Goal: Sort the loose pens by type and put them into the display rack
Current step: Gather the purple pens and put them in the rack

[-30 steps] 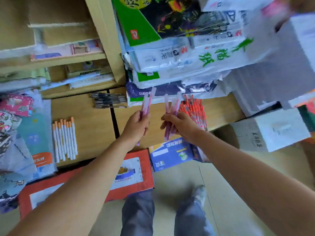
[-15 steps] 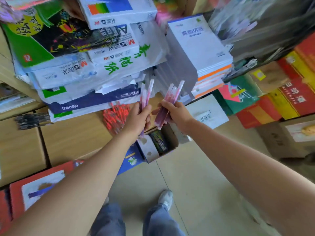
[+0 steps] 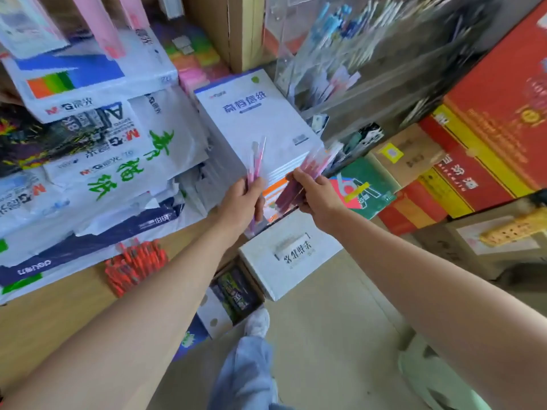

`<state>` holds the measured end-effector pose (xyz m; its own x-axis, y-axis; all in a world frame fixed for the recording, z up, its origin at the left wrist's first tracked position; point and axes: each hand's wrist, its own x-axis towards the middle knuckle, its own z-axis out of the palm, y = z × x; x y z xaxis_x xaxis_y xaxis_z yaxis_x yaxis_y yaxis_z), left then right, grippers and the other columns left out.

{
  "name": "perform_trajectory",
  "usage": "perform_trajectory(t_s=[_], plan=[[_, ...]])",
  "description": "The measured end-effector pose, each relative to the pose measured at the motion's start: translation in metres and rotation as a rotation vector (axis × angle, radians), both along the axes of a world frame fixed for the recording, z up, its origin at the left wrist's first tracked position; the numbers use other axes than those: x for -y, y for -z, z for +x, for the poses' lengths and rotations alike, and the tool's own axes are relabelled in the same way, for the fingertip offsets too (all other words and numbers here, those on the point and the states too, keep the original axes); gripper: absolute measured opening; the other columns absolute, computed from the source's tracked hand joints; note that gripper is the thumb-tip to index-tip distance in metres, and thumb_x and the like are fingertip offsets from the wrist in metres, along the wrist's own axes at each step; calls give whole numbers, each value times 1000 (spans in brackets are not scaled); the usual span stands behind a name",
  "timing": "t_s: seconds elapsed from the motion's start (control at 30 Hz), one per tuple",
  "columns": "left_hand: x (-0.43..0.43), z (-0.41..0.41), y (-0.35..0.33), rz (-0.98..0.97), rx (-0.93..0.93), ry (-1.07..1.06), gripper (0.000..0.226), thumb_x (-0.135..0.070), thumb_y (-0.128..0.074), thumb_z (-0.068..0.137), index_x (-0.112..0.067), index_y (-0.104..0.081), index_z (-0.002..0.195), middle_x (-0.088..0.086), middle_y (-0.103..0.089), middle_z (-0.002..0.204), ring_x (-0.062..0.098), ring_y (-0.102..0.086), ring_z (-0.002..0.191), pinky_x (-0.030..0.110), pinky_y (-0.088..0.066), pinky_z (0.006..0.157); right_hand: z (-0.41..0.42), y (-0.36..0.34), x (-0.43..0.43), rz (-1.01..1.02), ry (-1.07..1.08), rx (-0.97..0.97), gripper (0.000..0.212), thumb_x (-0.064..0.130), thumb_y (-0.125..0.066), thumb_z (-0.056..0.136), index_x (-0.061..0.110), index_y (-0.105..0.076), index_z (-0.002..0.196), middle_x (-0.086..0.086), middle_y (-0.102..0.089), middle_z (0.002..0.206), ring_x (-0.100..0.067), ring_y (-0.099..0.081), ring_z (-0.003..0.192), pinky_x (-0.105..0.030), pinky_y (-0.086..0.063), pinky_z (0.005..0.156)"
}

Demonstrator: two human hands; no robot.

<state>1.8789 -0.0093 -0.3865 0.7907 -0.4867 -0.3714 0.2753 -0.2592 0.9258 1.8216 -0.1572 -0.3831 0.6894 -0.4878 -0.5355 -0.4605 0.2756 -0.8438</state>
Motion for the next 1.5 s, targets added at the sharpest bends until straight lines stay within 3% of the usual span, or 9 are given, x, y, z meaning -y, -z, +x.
perform_trajectory(t_s=[0.23,0.37,0.57,0.67,0.87,1.03,1.27,1.4,1.5], plan=[[84,52,-7,43,79,95,29,-33,-39,102,-16,-45,78,3,-49,55,31,-46,55,31,-43,49,46,-15,94,-31,140,67,23,19,-52,98,7,-65,83,-7,-66,62,-13,-52,48,-23,-42,46],[136,77,-8,65,136,81,27,-30,-38,102,-15,-45,81,4,-50,57,30,-47,56,30,-42,47,72,-15,150,-62,166,115,25,20,-55,96,5,-69,82,-15,-73,77,-27,-63,64,-27,-49,54],[199,100,7,61,114,37,26,-28,-42,101,-15,-44,79,5,-49,55,27,-44,52,33,-40,50,113,-18,222,-93,164,170,25,15,-56,96,9,-66,74,-3,-72,63,-13,-67,55,-20,-51,52],[225,104,9,83,134,-51,26,-26,-42,101,-17,-44,77,5,-49,54,21,-43,48,31,-39,51,136,-15,256,-136,172,132,21,18,-64,91,13,-67,71,-4,-71,63,-15,-63,52,-30,-54,60],[263,109,9,126,145,-200,31,-24,-42,102,-14,-42,73,5,-46,50,18,-41,40,35,-39,50,173,-9,294,-261,18,109,21,23,-71,85,18,-67,65,-4,-70,66,-14,-65,58,-29,-56,63],[273,109,8,90,109,-230,26,-20,-42,102,-16,-43,76,8,-45,53,17,-39,42,34,-37,50,188,6,301,-458,-110,39,27,27,-72,83,3,-71,72,-6,-70,67,-15,-67,60,-30,-56,60],[276,108,5,57,75,-238,25,-20,-42,102,-20,-45,77,6,-46,56,17,-40,46,27,-37,47,195,13,303,-578,-211,5,24,20,-74,79,2,-63,67,-4,-63,64,-8,-54,52,-24,-45,55],[272,108,5,55,52,-230,23,-21,-43,102,-18,-45,79,5,-47,57,16,-41,44,29,-37,47,192,10,305,-512,-217,26,24,27,-74,80,8,-60,79,-1,-61,76,-8,-55,64,-21,-45,58],[271,108,1,67,38,-189,23,-23,-43,102,-18,-46,79,3,-49,58,17,-43,44,31,-39,47,186,5,307,-440,-258,61,28,30,-70,84,17,-57,105,7,-60,86,-1,-55,74,-9,-43,60]])
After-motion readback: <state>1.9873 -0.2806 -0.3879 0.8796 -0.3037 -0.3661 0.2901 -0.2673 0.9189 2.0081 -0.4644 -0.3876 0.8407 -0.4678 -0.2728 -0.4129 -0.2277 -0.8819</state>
